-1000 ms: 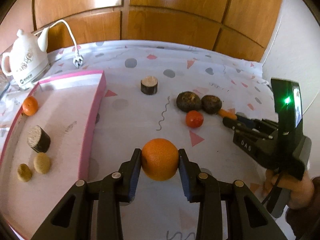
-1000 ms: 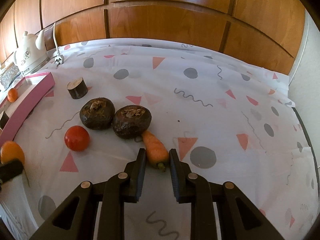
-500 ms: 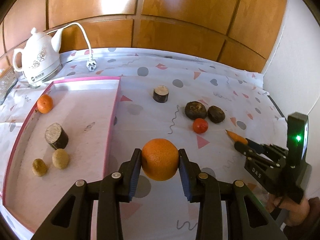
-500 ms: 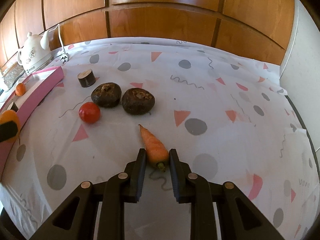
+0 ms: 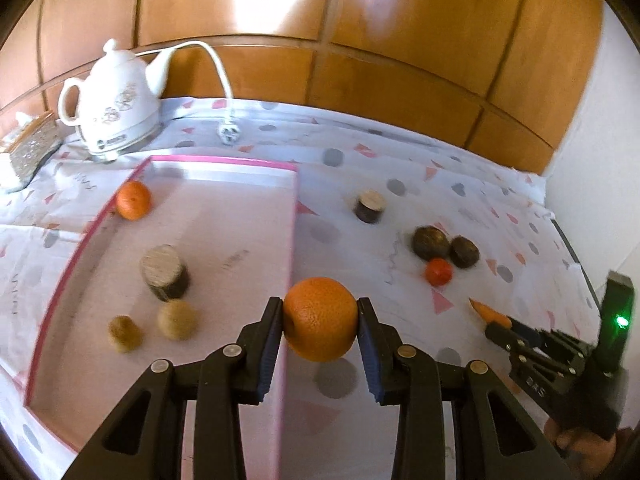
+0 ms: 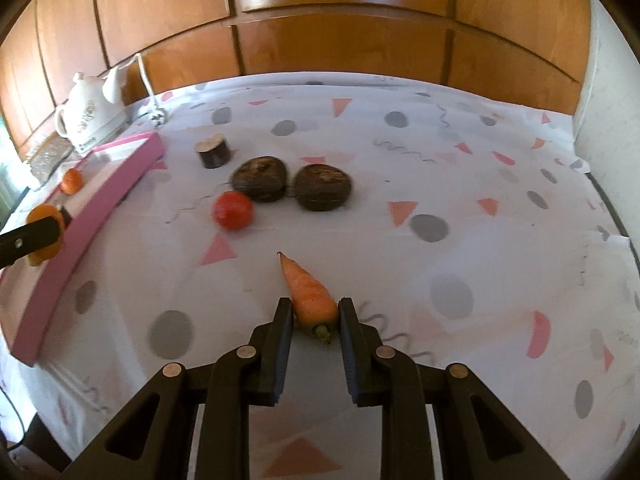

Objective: Organize fruits
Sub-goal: 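Place the orange in the pink tray with the left tool while the right tool places the carrot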

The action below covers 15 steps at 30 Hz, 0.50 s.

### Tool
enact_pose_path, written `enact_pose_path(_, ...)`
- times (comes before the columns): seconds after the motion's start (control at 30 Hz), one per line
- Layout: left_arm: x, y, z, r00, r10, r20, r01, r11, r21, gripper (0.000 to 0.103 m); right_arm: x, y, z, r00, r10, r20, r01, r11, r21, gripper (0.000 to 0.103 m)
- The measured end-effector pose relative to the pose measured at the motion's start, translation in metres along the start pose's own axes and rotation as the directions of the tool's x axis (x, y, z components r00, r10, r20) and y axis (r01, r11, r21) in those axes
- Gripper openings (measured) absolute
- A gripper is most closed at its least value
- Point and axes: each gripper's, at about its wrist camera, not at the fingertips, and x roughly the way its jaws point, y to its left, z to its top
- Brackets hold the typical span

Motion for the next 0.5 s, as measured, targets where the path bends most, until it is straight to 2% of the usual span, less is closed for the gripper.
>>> enact_pose_path(0.13,-0.008,0.028,0.008,0.999,0.039,0.029,-0.037,0.998,-0.053,0.037,-0.007,0.014,0.006,0.998,0.064,0.015,-0.063,0.998,-0.003,0.023)
enact_pose_path(0.23,-0.013,0.054,0.015,0.994,0.093,0.05,-0.088,0.992,-0.09,0.037,-0.011,0.029,0.015,0.993,0.116,0.023,-0.116,0.993,-0.019,0.023)
enact_pose_path(0.5,-0.015,0.118,0.019,0.974,0.226,0.03,-0.217,0.96,-0.175,0.038,-0.02,0.101,0.048,0.957,0.288,0.038,-0.28,0.95,-0.14,0.023)
